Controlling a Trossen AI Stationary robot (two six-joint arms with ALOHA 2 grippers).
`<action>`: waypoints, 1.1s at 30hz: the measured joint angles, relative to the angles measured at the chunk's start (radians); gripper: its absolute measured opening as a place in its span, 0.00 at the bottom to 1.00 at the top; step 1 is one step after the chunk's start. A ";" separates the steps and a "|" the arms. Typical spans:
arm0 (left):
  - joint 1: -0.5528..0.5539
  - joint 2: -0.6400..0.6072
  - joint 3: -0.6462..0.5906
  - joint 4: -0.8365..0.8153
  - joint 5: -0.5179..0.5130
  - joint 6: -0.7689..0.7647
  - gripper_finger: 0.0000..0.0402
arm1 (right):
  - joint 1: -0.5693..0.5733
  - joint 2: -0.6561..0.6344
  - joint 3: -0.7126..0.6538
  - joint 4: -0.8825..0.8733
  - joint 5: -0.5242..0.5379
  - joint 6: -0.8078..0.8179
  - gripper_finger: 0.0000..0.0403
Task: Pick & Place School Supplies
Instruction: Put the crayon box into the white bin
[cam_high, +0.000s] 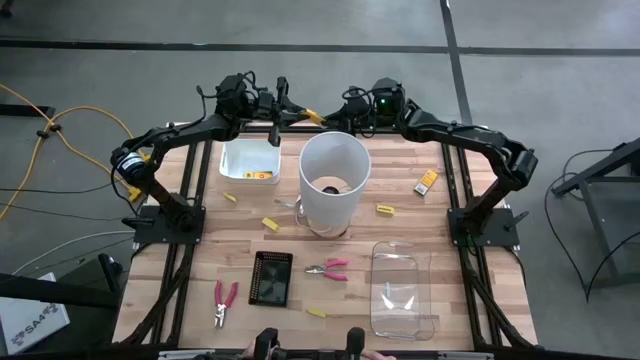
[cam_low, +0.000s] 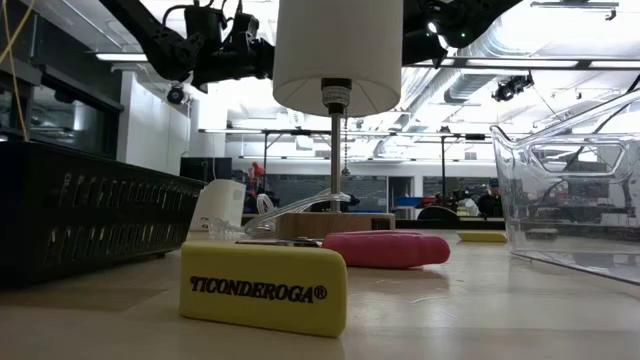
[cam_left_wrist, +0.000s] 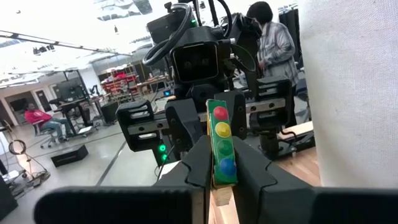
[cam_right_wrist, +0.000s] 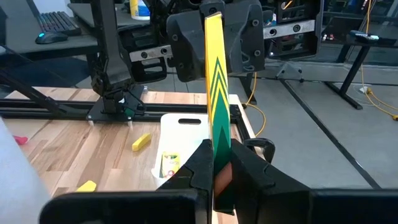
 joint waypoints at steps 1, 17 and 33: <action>0.000 0.000 0.000 0.000 0.000 0.000 0.08 | 0.000 0.000 0.000 0.000 -0.002 0.000 0.06; 0.000 0.000 0.000 -0.021 0.001 0.006 0.09 | 0.000 0.000 0.000 0.004 0.004 -0.004 0.32; 0.129 0.001 0.000 -0.118 0.119 -0.100 0.09 | -0.005 -0.006 0.000 -0.001 0.025 -0.005 0.42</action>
